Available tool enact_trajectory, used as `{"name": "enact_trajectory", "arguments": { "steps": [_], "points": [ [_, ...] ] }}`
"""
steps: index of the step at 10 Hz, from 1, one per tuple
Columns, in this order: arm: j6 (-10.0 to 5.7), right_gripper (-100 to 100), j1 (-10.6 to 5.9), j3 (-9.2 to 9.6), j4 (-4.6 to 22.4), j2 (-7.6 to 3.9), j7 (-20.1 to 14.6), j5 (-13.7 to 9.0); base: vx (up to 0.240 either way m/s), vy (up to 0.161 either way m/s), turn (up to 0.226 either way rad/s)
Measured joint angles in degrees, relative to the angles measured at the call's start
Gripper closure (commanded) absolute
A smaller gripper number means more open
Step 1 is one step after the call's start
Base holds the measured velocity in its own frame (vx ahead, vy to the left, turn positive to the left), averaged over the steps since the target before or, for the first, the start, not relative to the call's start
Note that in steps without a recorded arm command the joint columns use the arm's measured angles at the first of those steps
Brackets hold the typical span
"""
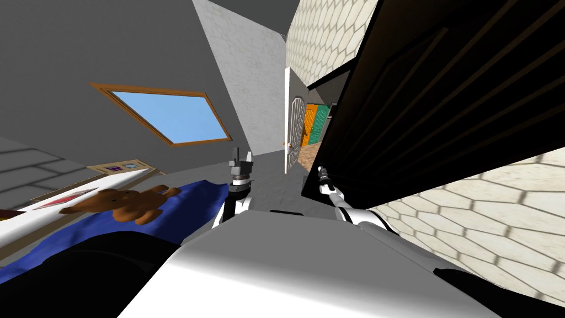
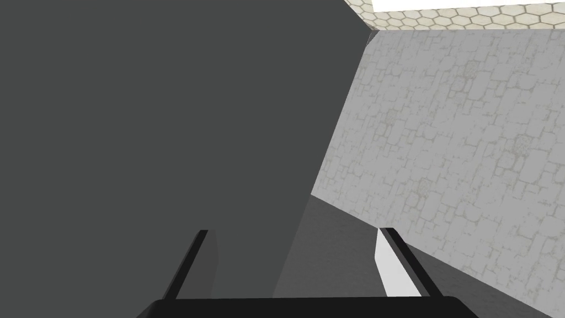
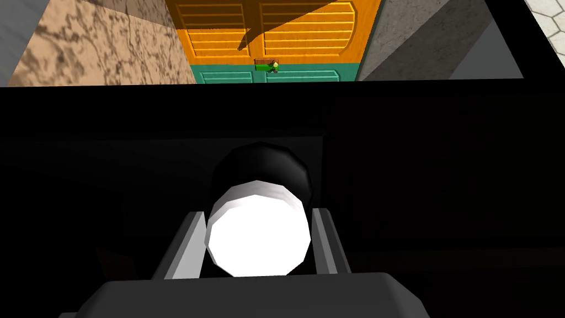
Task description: Pull the door open
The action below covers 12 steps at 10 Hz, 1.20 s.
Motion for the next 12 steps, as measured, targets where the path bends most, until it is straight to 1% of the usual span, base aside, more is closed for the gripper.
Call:
{"name": "enact_trajectory", "arguments": {
  "steps": [2, 3, 4, 5, 6, 7, 8, 9, 10, 11, 12],
  "points": [
    [-0.73, 100, -0.72, 0.83, 1.1, 0.32, -0.5, 0.4, -0.123, -0.042, 0.028],
    [-0.76, 100, -0.67, 0.96, 1.3, 0.47, -0.5, 0.5, -0.044, 0.009, -0.119],
    [-1.24, 100, -0.88, 2.22, 1.8, 0.17, -1.5, 1.0, -0.05, 0.019, -0.185],
    [-2.04, 100, -1.1, 3.68, 2.2, -0.15, -3.0, 1.6, -0.03, 0.015, -0.059],
    [-1.93, 100, -0.38, 4.24, 0.9, -0.32, -3.7, 1.8, -0.026, 0.007, -0.079],
    [-1.87, 100, -0.21, 5.32, 0.4, -0.74, -4.7, 2.2, -0.038, 0.006, -0.157],
    [-2.54, 100, -0.5, 6.88, 0.6, -1.15, -6.2, 2.8, -0.03, 0.005, -0.069],
    [-2.59, 100, 0.1, 7.6, -0.4, -1.32, -7.0, 3.1, -0.034, 0.005, -0.124],
    [-2.53, 100, 0.54, 8.81, -1.4, -1.6, -8.0, 3.6, -0.059, 0.003, -0.172],
    [-3.07, 100, 0.46, 10.62, -1.5, -2.11, -9.6, 4.2, -0.048, 0.007, -0.089],
    [-3.14, 100, 0.99, 11.49, -2.3, -2.34, -10.6, 4.6, -0.045, 0.009, -0.161]
  ]
}}
